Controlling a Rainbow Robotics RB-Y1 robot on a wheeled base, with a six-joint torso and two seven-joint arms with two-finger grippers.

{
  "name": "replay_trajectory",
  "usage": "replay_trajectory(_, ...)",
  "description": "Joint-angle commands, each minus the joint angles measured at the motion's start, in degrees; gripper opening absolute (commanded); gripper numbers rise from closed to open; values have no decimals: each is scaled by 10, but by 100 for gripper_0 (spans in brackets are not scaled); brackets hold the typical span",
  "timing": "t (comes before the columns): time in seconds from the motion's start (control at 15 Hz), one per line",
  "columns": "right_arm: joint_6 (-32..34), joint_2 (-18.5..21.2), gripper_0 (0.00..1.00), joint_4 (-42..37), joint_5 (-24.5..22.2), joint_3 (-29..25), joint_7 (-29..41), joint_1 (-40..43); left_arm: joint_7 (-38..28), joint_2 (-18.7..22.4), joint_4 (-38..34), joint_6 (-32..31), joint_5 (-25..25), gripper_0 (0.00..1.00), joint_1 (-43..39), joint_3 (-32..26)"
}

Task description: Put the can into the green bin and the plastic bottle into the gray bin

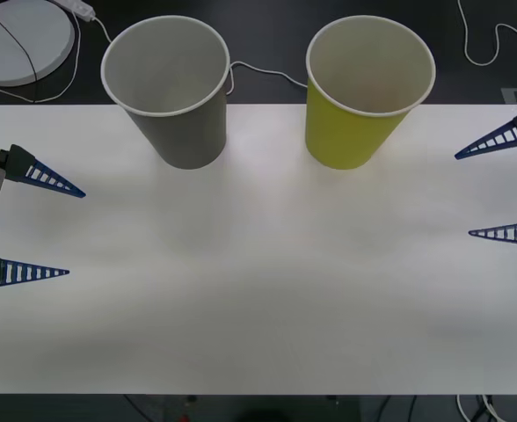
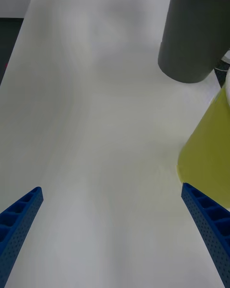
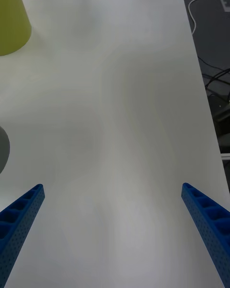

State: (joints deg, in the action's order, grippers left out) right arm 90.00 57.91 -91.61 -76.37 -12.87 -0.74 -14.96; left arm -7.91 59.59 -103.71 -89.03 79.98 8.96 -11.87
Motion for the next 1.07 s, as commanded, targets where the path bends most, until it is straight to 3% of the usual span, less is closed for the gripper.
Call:
replay_trajectory(0.07,0,-37,100,-63,-34,-27,4,54,0,0,0,0,0,100,0,0)
replay_trajectory(0.4,0,-90,100,-139,-66,-59,11,122,0,0,0,0,0,100,0,0)
replay_trajectory(0.73,0,-127,100,-152,-83,-74,26,146,0,0,0,0,0,100,0,0)
replay_trajectory(1.07,0,-177,100,-205,-137,-89,98,153,0,0,0,0,0,100,0,0)
